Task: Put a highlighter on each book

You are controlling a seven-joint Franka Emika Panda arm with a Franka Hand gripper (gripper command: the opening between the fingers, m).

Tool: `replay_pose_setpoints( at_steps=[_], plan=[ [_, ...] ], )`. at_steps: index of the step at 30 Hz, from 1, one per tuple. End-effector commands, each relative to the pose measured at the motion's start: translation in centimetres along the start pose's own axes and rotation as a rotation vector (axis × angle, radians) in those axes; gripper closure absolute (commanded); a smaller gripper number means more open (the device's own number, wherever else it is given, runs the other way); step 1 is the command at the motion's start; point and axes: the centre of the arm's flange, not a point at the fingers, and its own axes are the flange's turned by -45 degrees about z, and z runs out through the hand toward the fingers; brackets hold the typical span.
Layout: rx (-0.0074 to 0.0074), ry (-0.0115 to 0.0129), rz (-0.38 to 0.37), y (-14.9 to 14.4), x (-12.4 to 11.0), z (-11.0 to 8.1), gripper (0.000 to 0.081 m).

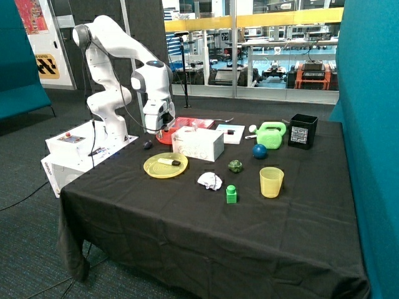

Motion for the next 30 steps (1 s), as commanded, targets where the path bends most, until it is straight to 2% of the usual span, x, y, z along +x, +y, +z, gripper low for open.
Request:
replay_pose_setpoints(
  at_steps=[1, 12, 18, 30],
  plan=[
    [0.0040, -0.0040, 0.037, 2.7, 0.0, 1.6, 0.0325],
    [0.0039, -0.0041, 0.076, 4.5, -0.1, 4.1, 0.0331],
    [0.0039, -0.0041, 0.081, 4.5, -0.2, 5.6, 0.0350],
    [0.0039, -0.0041, 0.081, 4.5, 0.3, 7.4, 0.0361]
  ],
)
